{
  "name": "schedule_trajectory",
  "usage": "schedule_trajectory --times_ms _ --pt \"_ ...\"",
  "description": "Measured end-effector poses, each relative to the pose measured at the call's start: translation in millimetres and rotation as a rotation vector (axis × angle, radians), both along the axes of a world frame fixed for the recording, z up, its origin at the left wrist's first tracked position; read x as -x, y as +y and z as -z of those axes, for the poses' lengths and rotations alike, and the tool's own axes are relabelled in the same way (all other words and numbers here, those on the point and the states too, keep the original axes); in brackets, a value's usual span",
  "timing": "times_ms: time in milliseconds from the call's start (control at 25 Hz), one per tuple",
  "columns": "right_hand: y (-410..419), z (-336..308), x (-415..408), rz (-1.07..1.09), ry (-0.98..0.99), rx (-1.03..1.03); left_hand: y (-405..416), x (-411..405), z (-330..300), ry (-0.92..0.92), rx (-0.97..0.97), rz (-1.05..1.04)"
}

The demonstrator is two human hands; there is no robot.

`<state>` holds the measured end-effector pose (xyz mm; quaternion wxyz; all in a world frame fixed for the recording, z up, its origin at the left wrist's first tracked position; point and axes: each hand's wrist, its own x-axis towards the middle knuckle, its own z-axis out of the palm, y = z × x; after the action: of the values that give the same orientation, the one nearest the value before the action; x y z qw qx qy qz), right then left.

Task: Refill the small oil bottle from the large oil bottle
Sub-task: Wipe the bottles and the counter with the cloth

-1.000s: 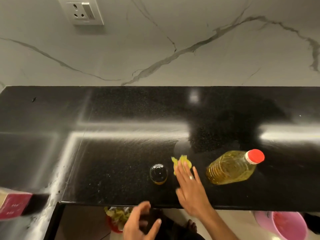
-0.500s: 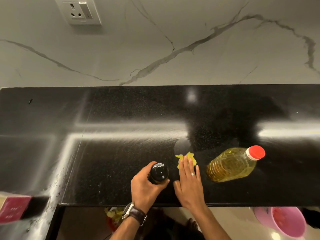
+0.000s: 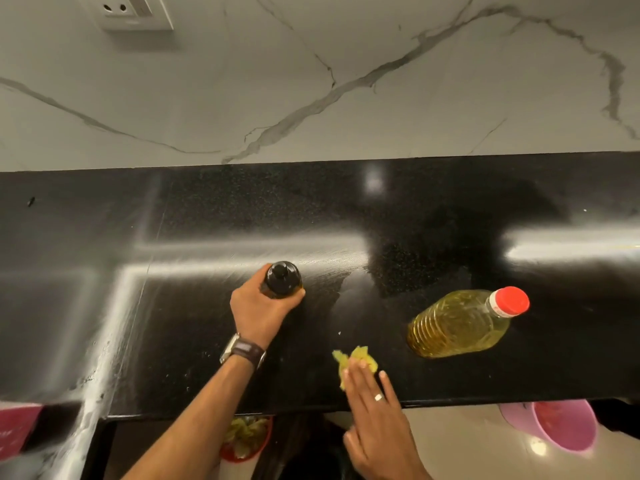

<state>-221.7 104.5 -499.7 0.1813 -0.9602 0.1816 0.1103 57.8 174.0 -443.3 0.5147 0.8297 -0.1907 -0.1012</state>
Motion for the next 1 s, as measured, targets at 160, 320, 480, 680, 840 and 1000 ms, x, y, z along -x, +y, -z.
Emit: schedule_trajectory --times_ms 160,320,480,680,840,1000 --pt "-36 -17 -78 0.263 -0.004 0.004 -10 -25 15 -0.015 -0.034 -0.025" --pt "26 -7 -108 -0.081 -0.015 -0.122 -11 -33 25 -0.011 -0.025 0.03" --pt "29 1 -27 -0.324 0.007 0.04 6 -20 22 -0.027 -0.11 0.001" --pt "-10 -18 -97 0.087 0.012 0.007 99 55 29 -0.122 -0.195 -0.052" --pt "47 -14 -102 -0.341 0.007 -0.079 175 119 50 -0.284 -0.433 -0.088" --pt "7 -13 -30 -0.293 -0.021 0.034 209 132 69 -0.338 -0.675 -0.048"
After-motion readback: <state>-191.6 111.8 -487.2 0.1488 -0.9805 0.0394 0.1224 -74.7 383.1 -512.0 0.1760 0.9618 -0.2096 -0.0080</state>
